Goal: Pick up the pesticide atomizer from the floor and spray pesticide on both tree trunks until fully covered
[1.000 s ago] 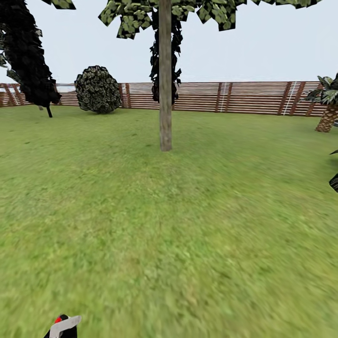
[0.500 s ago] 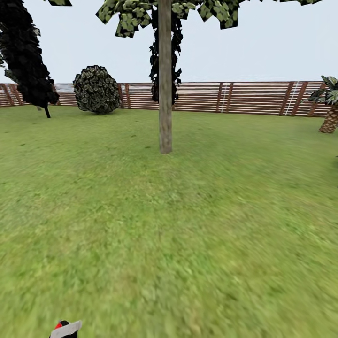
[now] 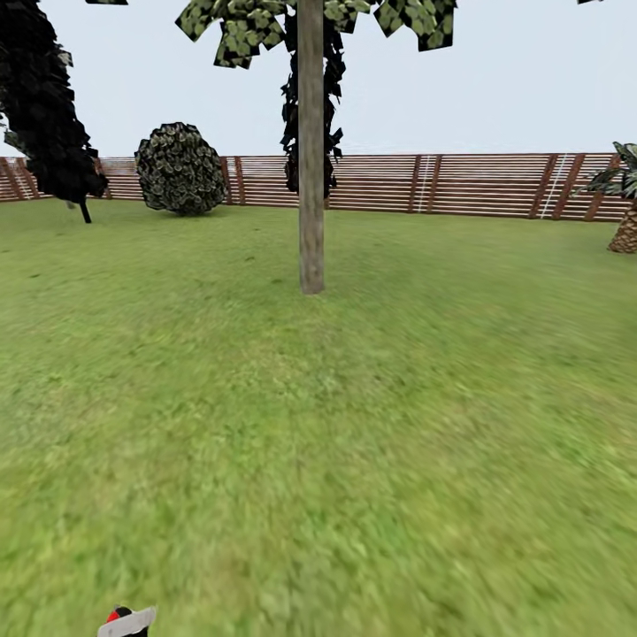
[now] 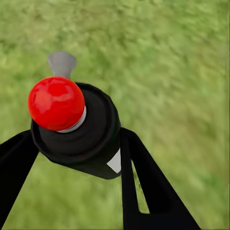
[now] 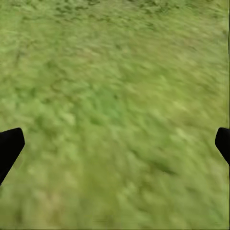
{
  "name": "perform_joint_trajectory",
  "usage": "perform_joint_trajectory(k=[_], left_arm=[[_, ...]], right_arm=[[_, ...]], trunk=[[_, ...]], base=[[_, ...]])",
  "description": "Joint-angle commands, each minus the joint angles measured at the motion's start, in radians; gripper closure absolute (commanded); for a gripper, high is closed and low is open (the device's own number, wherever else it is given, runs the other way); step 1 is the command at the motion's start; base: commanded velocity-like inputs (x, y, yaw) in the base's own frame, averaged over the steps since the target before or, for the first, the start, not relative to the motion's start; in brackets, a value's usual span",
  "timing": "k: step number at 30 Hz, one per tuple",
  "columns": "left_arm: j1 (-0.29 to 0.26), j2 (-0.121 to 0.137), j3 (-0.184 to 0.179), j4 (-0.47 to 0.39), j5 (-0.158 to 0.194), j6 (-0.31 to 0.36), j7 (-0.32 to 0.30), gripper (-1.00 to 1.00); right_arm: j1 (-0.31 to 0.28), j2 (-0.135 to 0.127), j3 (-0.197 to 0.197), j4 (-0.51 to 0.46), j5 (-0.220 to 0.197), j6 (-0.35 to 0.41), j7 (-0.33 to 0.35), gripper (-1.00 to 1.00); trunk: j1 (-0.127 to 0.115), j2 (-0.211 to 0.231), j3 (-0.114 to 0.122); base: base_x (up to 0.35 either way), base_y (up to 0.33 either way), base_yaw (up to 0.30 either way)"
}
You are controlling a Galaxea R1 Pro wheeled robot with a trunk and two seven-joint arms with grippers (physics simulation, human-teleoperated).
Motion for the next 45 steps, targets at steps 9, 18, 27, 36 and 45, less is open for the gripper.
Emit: perform_joint_trajectory(k=[9,18,27,36,45], left_arm=[[0.001,-0.002,-0.005,0.015,-0.002,-0.003,-0.004,1.00],[0.001,-0.002,-0.005,0.016,-0.002,-0.003,-0.005,1.00],[0.001,-0.002,-0.005,0.016,-0.005,-0.003,-0.005,1.00],[0.001,-0.003,-0.006,0.016,-0.006,-0.004,-0.005,1.00],[0.001,-0.003,-0.007,0.017,-0.006,-0.003,-0.005,1.00]], right_arm=[[0.001,-0.013,-0.005,-0.146,-0.001,0.000,0.002,-1.00],[0.001,-0.015,-0.001,-0.129,0.007,0.000,0.003,-1.00],[0.001,-0.016,-0.001,-0.129,0.006,-0.001,0.003,-1.00],[0.001,-0.059,-0.007,-0.137,0.002,0.180,0.003,-1.00],[0.001,-0.062,-0.010,-0.133,0.002,0.207,0.001,-1.00]], trunk=[[0.000,0.000,-0.001],[0.000,0.000,-0.001],[0.000,0.000,-0.001],[0.000,0.000,-0.001],[0.000,0.000,-0.001]], base=[[0.340,0.000,0.000],[0.340,0.000,0.000],[0.340,0.000,0.000],[0.340,0.000,0.000],[0.340,0.000,0.000]])
